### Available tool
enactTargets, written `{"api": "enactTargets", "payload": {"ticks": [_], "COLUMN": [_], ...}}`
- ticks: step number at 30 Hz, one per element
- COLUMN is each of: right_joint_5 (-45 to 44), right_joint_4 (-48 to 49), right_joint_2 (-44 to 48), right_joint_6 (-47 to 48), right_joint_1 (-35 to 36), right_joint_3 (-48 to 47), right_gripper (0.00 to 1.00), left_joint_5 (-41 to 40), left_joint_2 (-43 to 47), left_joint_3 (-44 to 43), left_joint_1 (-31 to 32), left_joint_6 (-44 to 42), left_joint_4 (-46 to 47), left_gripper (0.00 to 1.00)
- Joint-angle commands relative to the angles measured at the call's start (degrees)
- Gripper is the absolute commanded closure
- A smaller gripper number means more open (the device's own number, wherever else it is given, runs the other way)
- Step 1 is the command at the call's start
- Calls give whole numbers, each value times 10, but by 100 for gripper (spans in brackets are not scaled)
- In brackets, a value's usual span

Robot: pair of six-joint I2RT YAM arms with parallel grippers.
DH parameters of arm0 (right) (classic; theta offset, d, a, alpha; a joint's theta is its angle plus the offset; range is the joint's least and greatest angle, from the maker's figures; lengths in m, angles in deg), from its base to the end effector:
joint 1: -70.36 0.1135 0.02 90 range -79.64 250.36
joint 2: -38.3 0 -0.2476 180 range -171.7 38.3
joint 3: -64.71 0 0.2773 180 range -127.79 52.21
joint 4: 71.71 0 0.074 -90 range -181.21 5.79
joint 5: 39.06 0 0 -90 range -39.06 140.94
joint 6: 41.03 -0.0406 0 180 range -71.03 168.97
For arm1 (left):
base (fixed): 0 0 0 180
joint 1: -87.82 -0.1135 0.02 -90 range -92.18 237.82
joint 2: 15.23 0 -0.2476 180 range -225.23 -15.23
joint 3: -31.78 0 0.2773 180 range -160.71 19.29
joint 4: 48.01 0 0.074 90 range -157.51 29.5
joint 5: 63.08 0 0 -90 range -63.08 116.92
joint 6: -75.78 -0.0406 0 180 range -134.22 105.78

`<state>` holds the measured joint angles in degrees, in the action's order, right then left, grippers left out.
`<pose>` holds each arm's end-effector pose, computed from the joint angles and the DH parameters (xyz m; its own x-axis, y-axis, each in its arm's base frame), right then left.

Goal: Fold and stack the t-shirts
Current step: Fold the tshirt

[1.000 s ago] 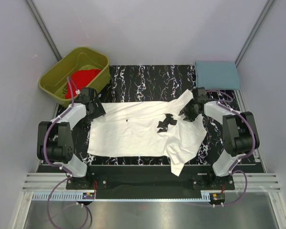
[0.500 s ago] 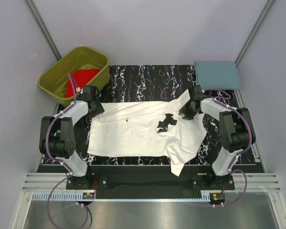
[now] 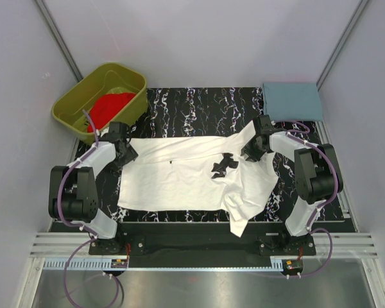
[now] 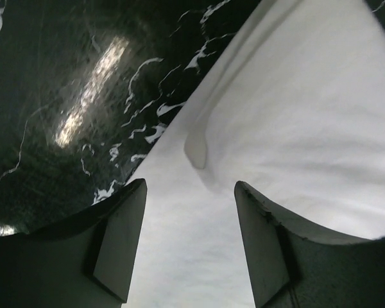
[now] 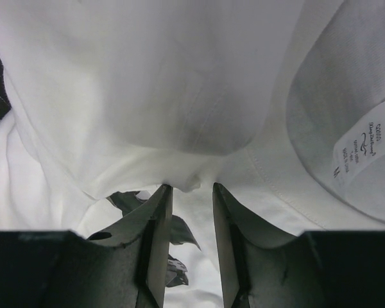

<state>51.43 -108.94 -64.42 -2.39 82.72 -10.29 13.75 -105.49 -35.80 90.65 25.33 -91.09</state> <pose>0.3599 0.0792 0.1222 -0.7225 0.6413 -0.2583 0.5553 0.7609 0.3356 0.3237 -0.0067 0.1507 -0.6734 -0.5875 -0.4489 -0.6149 0.7821 -0.1012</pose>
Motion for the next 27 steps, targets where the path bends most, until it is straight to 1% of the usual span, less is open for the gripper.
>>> {"api": "enactTargets", "payload": {"ticks": [1,3,6,8,10,14,15,16,17,18,19,20,21,27], "right_joint_5": [-17,-12,-10,-9,-9,-8,-8,-7,-7,-8,-8,-8,-8,-17], "right_joint_4": [1,2,7,9,11,17,19,20,21,21,21,18,15,-73], "right_joint_2": [3,0,1,1,1,1,1,1,1,1,1,0,1,30], "right_joint_6": [4,3,3,7,9,12,12,13,15,16,22,26,28,58], "right_joint_1": [3,4,3,3,3,4,4,3,4,4,3,3,3,4], "right_joint_3": [-24,-25,-24,-24,-23,-22,-20,-20,-20,-24,-25,-28,-36,-87], "right_gripper": [62,62,63,63,64,65,66,68,73,78,84,100,100,100], "left_joint_5": [13,19,2,-4,2,2,-3,-4,-7,-9,-15,-16,-18,-54], "left_joint_2": [35,31,7,-3,-6,-20,-22,-27,-27,-29,-28,-27,-23,10], "left_joint_3": [24,24,17,22,30,15,12,8,-1,-5,-11,-19,-23,-53], "left_joint_1": [-6,-6,-6,-6,-6,-6,-6,-6,-6,-6,-6,-6,-6,-5], "left_joint_6": [83,97,99,96,94,86,83,80,74,71,69,65,63,42], "left_joint_4": [5,6,-2,15,45,48,45,45,43,39,35,33,28,18], "left_gripper": [37,37,37,37,39,43,45,51,63,72,78,92,99,100]}}
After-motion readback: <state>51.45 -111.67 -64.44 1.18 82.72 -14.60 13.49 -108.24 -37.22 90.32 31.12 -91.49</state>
